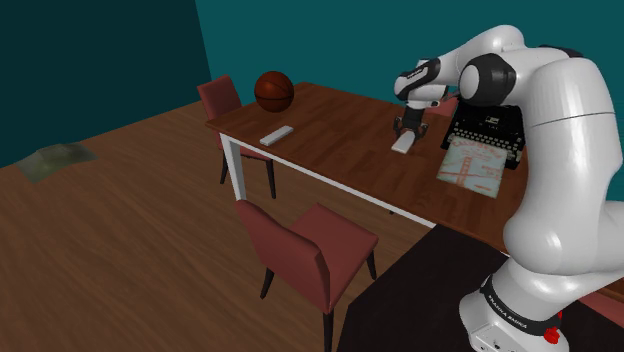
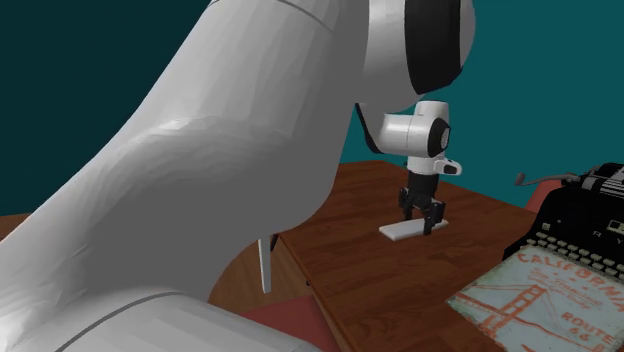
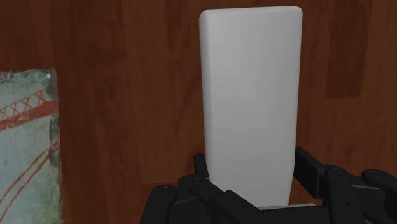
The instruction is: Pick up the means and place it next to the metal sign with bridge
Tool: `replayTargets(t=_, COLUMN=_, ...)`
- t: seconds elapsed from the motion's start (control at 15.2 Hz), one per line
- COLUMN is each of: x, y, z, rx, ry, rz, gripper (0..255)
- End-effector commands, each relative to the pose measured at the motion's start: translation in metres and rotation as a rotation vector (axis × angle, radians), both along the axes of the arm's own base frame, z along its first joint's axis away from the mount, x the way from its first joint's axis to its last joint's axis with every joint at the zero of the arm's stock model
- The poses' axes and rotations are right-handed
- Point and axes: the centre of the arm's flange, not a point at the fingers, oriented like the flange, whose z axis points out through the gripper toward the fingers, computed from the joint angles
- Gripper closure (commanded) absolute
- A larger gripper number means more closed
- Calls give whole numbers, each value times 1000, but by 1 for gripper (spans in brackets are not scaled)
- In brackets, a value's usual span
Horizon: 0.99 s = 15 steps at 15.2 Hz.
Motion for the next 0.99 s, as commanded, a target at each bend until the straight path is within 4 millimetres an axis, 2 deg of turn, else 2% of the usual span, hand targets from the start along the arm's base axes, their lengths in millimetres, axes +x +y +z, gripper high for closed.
replayTargets(t=0.0, x=1, y=1, z=-10, rx=0, ry=-1, rz=0, gripper=255)
replayTargets(t=0.73, x=1, y=1, z=-68, rx=0, ry=-1, rz=0, gripper=255)
replayTargets(t=0.92, x=1, y=1, z=-68, rx=0, ry=-1, rz=0, gripper=255)
